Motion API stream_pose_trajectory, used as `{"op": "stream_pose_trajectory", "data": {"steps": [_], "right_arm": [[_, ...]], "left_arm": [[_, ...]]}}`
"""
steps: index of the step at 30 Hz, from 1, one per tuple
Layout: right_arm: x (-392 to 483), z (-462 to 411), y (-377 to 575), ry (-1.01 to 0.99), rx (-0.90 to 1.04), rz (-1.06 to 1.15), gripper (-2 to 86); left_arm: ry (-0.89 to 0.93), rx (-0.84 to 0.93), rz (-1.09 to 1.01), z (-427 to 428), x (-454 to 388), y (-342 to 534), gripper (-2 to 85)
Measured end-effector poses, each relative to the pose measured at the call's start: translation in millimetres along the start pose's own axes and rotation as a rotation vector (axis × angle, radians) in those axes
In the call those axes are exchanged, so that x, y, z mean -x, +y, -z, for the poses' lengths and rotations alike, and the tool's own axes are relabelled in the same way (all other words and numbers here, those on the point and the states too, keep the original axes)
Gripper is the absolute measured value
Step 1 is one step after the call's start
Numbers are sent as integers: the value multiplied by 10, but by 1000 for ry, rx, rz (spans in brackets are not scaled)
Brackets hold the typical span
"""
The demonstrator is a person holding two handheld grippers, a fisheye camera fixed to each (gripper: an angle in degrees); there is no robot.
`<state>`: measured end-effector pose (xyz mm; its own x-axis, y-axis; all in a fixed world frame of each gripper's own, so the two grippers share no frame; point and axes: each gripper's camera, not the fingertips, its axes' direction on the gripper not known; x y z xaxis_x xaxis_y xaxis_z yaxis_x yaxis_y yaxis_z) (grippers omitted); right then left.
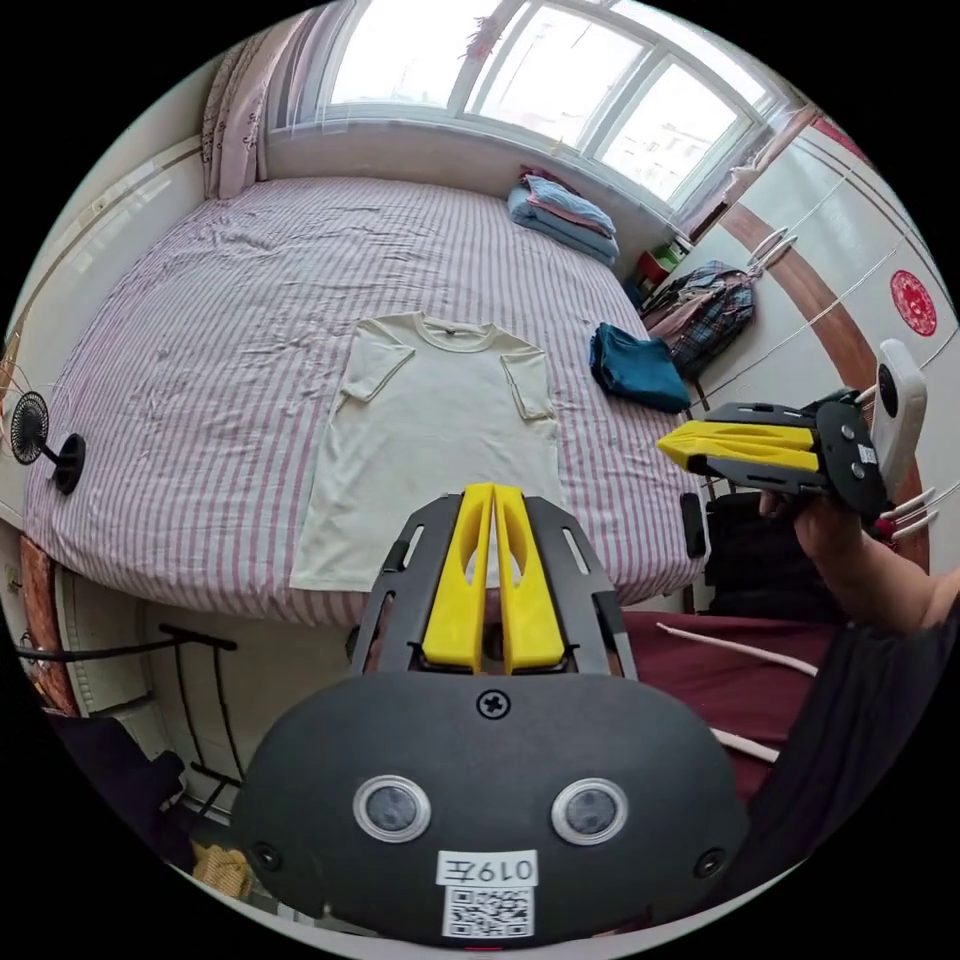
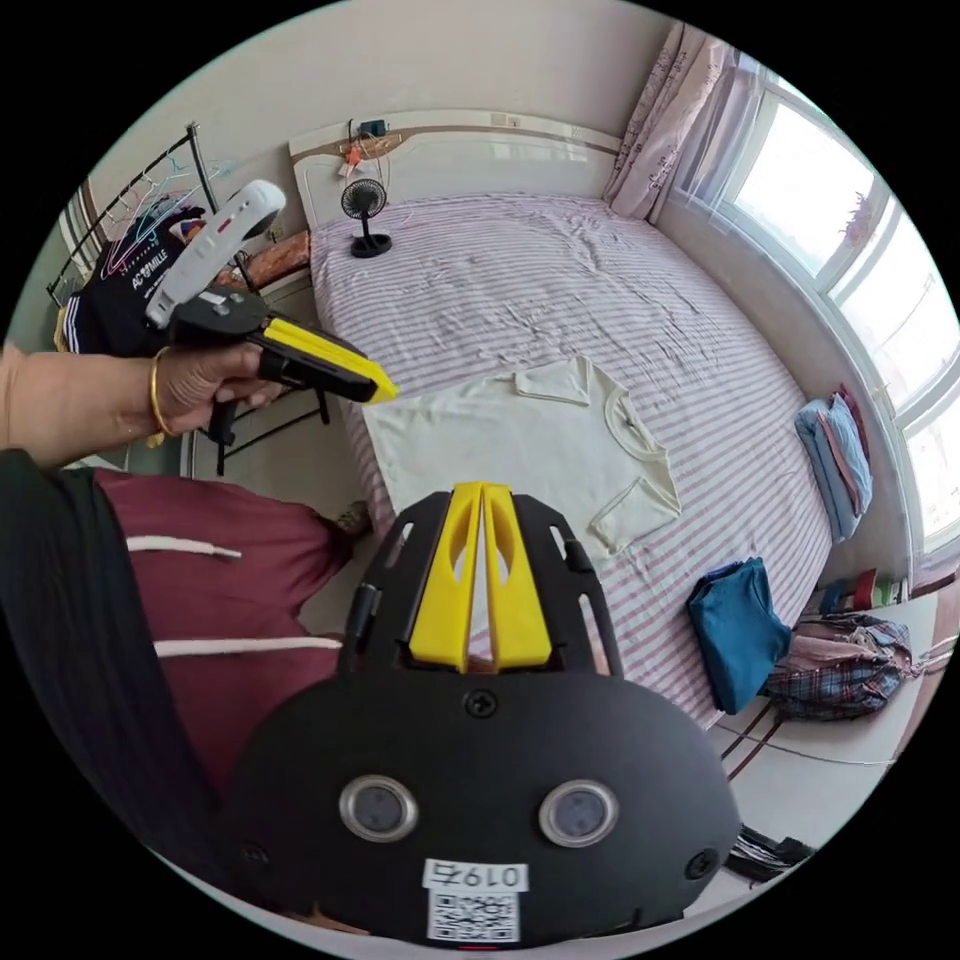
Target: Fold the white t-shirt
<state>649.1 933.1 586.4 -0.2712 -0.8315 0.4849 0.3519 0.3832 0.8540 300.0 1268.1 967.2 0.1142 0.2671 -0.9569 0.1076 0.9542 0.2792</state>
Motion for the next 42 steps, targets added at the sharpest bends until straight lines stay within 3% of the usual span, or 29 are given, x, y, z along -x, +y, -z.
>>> {"op": "stream_pose_trajectory", "data": {"steps": [3, 10, 22, 31, 35, 42], "right_arm": [[380, -35, -2, 77, -7, -103, -10], [997, -171, -67, 123, 18, -552, -10], [1398, -332, -11, -58, 78, -757, -10], [1102, -508, -90, -140, 37, -767, -9], [969, -659, -289, -155, 47, -704, -7], [737, -838, -1062, -128, 1, -715, -4]], "left_arm": [[68, -43, -62, 222, 244, 78, 8], [112, 93, -225, 663, 937, 101, 7], [124, 232, -375, 993, 1106, -329, 6], [10, 190, -220, 1109, 1145, -1124, 6], [16, 60, -409, 1128, 1172, -1830, 6], [-62, 20, -831, 1013, 1356, -3393, 9]]}}
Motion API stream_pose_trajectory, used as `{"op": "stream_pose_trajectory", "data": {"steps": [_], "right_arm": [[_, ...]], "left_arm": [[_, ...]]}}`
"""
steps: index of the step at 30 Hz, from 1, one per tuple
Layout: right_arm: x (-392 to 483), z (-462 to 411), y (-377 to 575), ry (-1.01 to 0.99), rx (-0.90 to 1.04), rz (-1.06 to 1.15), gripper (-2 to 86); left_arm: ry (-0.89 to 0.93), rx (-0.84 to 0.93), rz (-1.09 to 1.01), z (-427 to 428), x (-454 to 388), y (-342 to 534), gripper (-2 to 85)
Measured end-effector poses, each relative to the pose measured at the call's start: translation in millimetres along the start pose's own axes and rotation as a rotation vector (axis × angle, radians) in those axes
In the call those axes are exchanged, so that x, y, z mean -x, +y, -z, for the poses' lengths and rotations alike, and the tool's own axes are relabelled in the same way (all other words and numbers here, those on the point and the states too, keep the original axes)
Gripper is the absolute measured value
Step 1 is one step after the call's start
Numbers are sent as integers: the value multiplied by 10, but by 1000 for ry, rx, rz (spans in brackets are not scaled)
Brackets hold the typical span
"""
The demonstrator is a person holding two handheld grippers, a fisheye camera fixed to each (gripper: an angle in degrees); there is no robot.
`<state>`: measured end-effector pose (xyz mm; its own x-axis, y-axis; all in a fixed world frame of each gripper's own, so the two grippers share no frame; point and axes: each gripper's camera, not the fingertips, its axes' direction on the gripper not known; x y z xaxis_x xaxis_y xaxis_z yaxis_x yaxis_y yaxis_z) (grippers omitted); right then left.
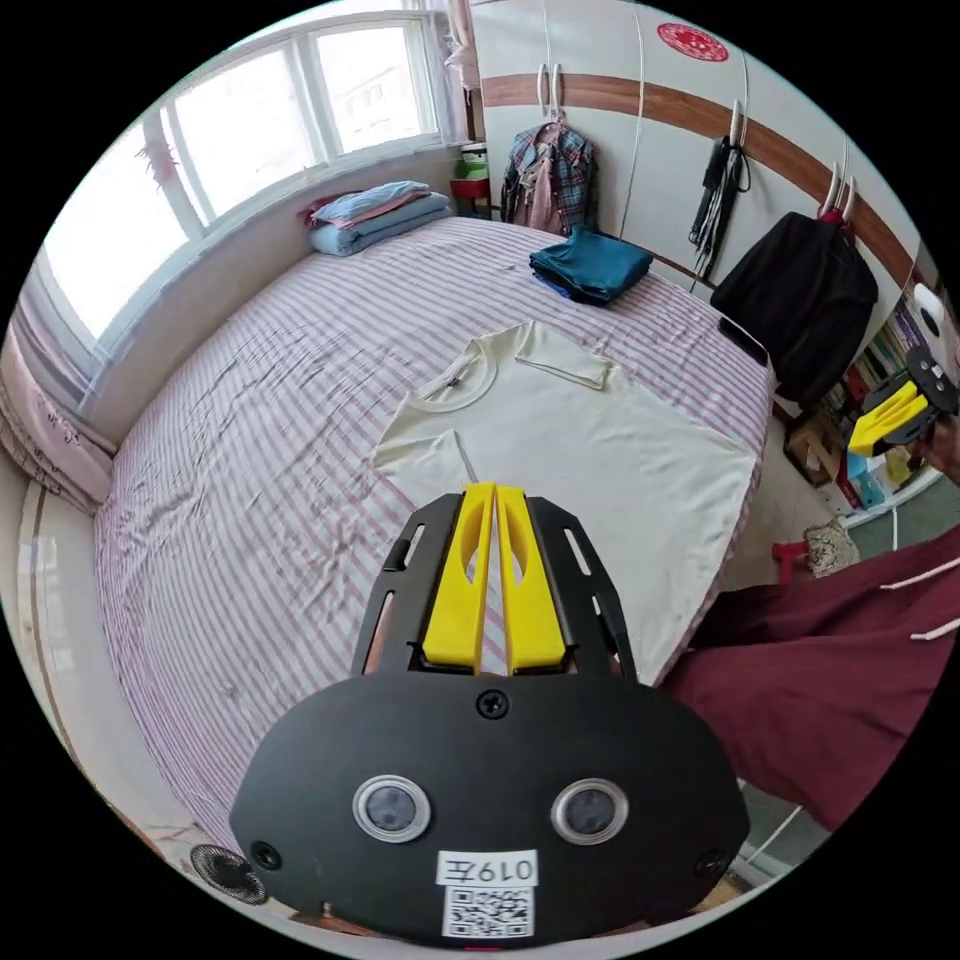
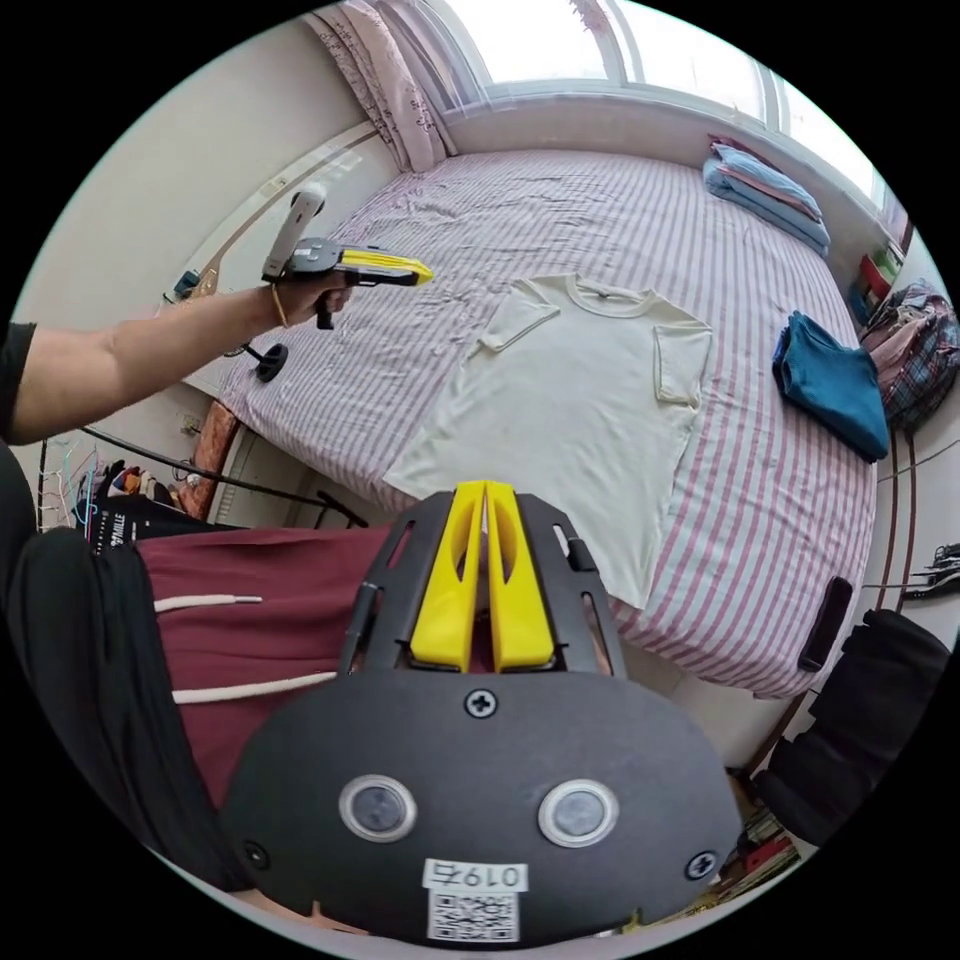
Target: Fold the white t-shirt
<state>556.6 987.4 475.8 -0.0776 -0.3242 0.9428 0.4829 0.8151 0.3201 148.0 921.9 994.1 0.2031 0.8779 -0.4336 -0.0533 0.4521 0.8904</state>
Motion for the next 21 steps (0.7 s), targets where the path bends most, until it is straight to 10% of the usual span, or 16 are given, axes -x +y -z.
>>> {"op": "stream_pose_trajectory", "data": {"steps": [21], "right_arm": [[559, -2258, -3479, -100, -35, -386, 12]], "left_arm": [[262, 195, -556, -1681, 3539, -2536, 52]]}}
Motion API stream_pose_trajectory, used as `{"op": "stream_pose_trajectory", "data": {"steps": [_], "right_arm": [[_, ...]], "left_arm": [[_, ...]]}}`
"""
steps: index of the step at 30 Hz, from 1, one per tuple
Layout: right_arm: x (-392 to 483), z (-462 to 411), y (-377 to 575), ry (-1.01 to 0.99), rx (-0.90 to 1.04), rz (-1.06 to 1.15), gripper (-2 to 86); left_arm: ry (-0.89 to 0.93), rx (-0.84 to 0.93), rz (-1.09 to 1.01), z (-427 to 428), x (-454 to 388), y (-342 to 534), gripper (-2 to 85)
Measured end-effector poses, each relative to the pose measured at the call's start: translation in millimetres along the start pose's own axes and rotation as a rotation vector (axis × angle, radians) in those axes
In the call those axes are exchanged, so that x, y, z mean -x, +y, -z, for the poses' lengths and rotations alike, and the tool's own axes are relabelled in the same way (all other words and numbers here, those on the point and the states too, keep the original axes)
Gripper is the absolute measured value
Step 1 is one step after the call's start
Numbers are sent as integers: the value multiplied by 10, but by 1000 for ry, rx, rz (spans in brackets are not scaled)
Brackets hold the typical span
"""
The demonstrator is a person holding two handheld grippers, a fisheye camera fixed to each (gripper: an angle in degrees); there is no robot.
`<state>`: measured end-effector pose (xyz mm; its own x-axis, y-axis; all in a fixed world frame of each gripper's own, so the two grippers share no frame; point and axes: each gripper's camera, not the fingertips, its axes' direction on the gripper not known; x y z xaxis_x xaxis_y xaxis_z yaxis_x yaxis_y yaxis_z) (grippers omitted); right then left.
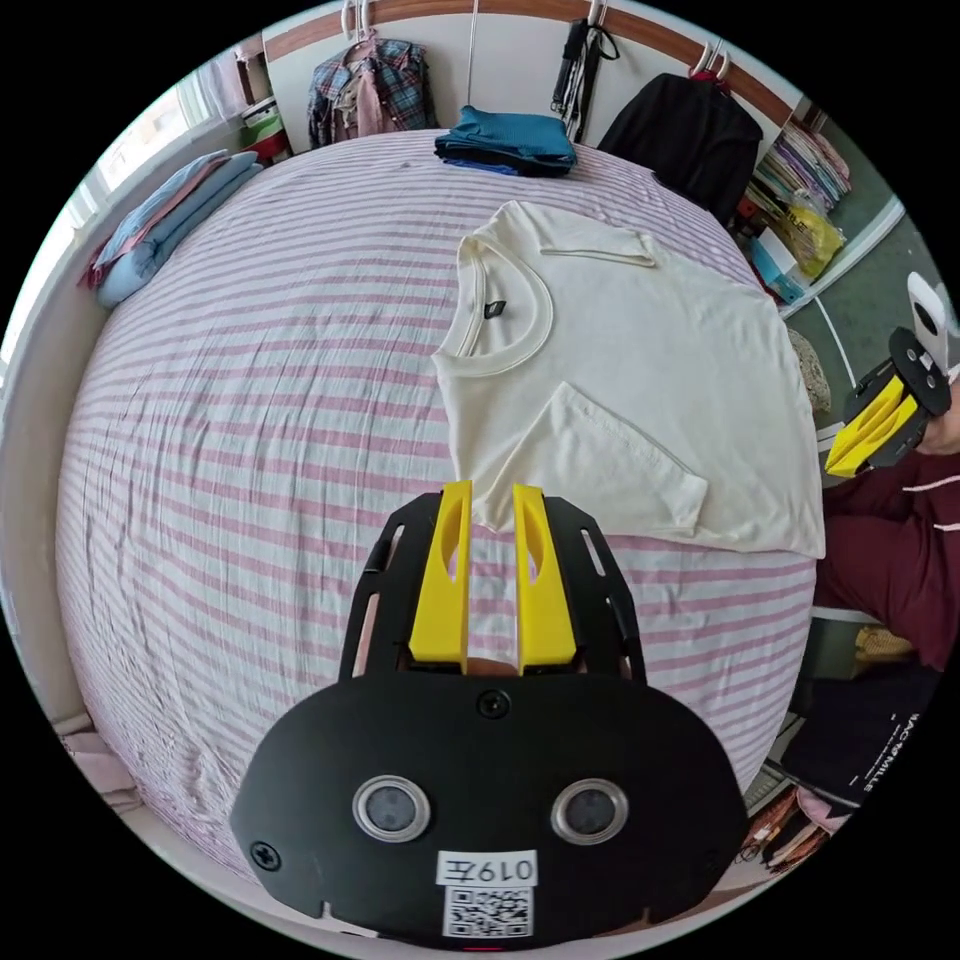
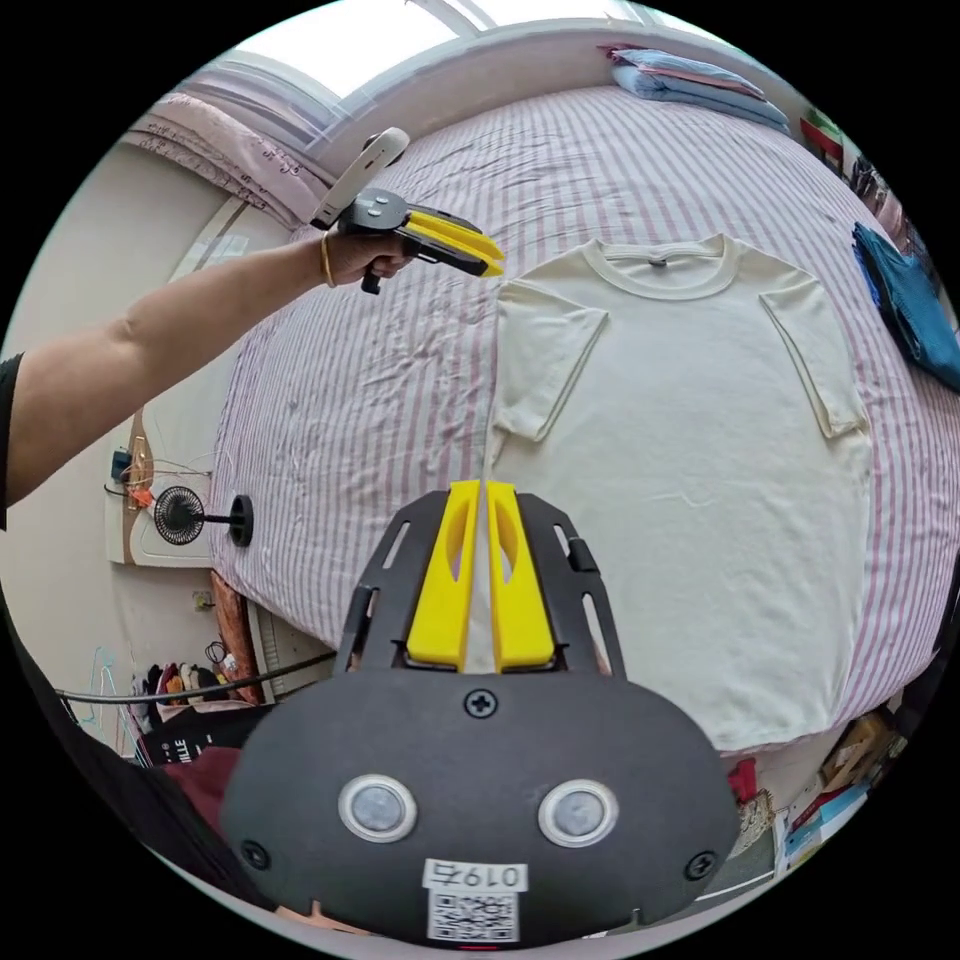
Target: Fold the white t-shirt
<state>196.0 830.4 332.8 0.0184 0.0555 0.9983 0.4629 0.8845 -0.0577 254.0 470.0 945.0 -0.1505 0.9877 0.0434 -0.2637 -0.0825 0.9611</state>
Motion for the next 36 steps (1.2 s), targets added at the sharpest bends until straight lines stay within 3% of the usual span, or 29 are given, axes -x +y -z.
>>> {"op": "stream_pose_trajectory", "data": {"steps": [11, 22, 36], "right_arm": [[497, -990, -1102, -19, 98, -122, 61], [1130, -1470, -2013, 92, 67, -110, 50], [1457, -1792, -2729, 138, 86, -164, -5]], "left_arm": [[155, 108, -223, -45, 1520, -254, 13], [320, -1, -154, 250, 2780, -243, 12], [304, 40, -147, 241, 3701, -305, 4]]}}
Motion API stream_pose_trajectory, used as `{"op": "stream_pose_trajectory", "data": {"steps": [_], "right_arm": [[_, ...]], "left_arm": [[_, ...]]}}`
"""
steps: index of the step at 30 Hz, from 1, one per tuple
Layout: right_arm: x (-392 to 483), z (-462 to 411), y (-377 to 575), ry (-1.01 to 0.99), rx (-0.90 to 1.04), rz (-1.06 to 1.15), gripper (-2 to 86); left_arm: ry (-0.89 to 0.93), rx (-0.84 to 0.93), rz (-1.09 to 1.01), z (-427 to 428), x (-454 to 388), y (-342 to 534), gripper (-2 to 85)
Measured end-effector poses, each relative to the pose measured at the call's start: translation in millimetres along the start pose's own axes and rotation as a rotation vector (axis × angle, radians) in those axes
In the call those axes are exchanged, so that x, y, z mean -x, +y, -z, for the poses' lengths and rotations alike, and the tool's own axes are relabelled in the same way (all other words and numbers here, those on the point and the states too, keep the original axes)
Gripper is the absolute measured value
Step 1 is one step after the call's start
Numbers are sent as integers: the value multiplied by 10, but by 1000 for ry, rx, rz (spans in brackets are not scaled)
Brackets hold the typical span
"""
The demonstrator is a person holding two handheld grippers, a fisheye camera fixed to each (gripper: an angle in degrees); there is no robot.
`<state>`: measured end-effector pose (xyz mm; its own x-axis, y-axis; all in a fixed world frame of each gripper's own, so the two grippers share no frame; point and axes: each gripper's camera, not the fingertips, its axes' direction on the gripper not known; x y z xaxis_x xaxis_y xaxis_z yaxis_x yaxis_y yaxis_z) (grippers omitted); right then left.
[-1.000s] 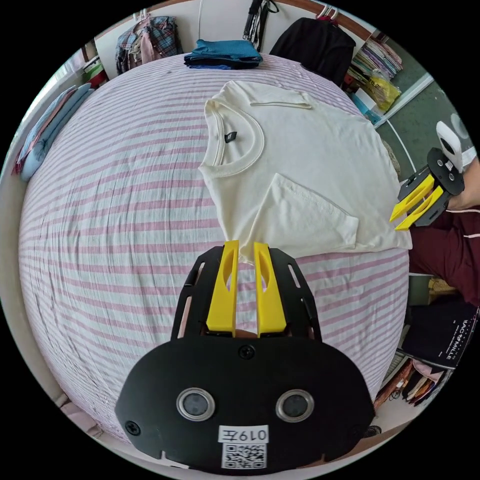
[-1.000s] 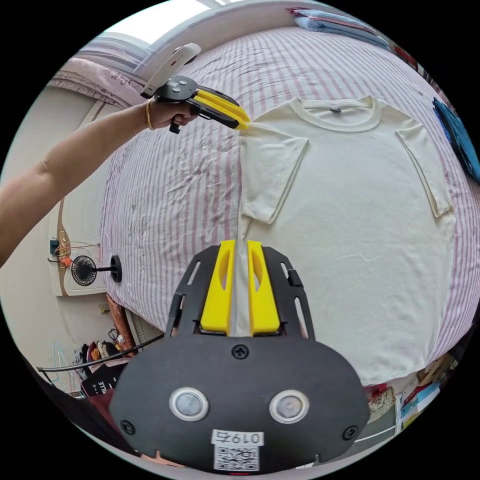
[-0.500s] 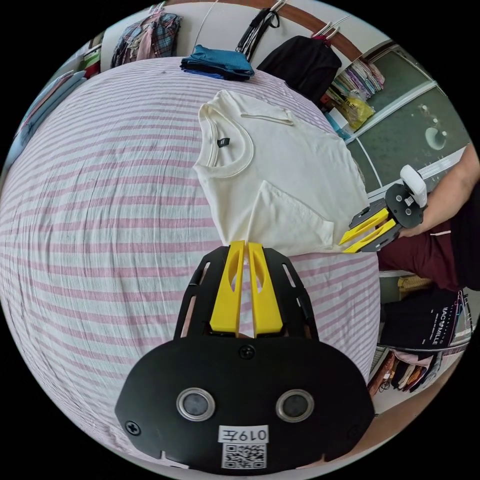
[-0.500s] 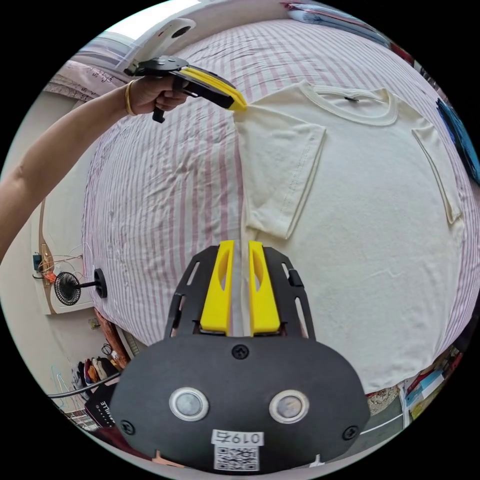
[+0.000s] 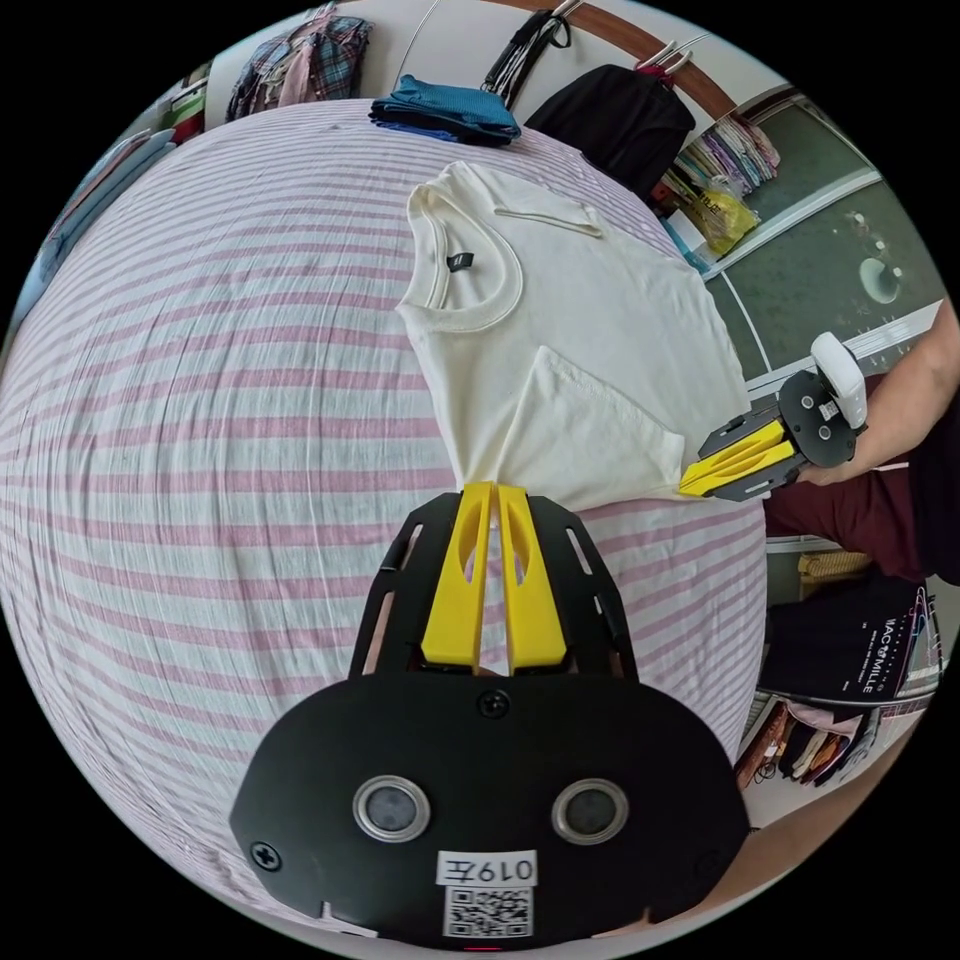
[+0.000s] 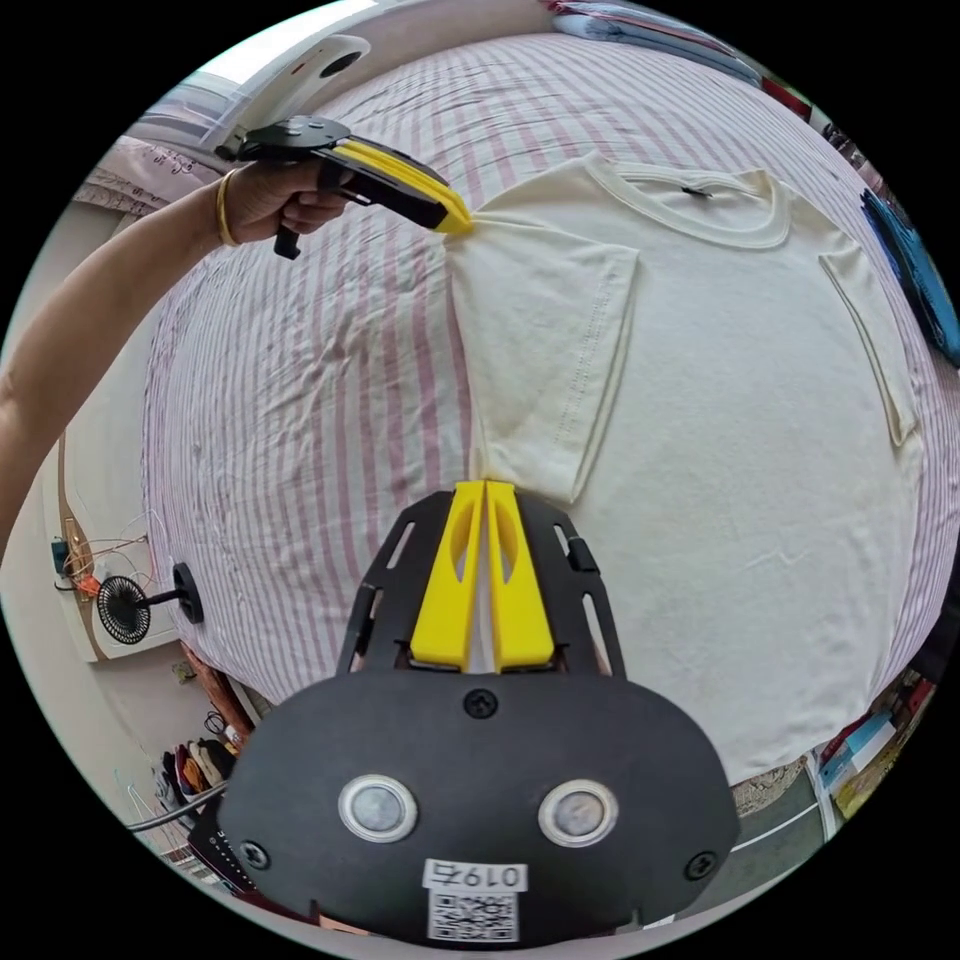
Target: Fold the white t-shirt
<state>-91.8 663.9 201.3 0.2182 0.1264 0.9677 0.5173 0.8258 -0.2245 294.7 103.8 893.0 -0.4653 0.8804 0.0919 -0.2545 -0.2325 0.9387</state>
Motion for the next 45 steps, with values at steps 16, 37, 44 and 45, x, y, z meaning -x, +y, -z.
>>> {"op": "stream_pose_trajectory", "data": {"steps": [16, 37, 44, 45], "right_arm": [[-35, -115, -177, -150, 88, -29, 35], [-647, 61, 177, 25, 60, 99, -10], [-979, 171, 497, 19, 20, 134, -10], [-1051, 186, 564, 19, 17, 133, -10]], "left_arm": [[51, 102, 4, -11, 412, -43, 4], [123, 54, 148, -606, -41, 102, 9], [158, -28, 99, -901, -688, 135, 9], [157, -15, 92, -957, -755, 126, 10]]}}
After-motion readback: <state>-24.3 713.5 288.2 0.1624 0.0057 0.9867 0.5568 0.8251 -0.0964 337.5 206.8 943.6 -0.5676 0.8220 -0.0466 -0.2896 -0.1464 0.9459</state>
